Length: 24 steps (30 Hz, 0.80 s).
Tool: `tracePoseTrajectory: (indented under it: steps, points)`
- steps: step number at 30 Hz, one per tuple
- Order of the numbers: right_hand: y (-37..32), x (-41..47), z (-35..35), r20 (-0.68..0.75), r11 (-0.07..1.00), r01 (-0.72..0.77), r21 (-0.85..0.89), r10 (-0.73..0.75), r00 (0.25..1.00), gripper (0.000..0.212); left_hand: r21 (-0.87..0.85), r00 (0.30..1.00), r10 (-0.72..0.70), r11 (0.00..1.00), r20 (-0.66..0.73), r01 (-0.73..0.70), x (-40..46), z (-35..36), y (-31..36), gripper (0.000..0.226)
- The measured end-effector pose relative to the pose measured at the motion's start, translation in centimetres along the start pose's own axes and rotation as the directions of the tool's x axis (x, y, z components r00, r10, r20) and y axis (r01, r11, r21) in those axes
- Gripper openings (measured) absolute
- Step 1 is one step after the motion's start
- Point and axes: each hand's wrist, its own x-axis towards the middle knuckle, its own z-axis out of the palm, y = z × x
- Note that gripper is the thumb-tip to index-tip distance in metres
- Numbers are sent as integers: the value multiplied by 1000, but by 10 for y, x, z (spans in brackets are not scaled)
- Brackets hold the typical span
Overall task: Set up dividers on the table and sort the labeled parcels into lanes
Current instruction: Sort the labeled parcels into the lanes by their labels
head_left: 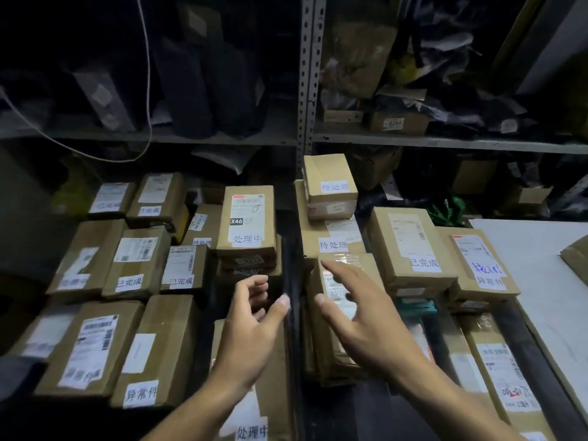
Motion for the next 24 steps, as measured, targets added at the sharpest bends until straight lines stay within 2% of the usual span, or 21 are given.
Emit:
tracePoseTrajectory:
  steps: [6,10,14,18,22,24]
  points:
    - [-68,59,76,154,990,110,93,-123,980,57,-44,988,-21,999,-153,14,28,-82,-3,29]
    - [-101,102,147,333,988,77,135,-118,935,60,-28,962,-56,998,-267,50,54,-156,-24,25]
    - [-117,143,225,449,980,-102,173,14,893,60,-9,932,-139,989,-335,145,84,-231,-63,23]
    - [-110,178,305,501,958,-271,95,189,844,62,80,901,-268,947,-342,311,128,-283,-117,27]
    - [-99,203,366,482,924,-380,42,315,818,61,132,874,-346,903,-343,409,161,-307,-159,41]
    - [-94,212,388,462,901,-429,69,352,814,54,151,869,-360,891,-339,428,171,-311,-171,44]
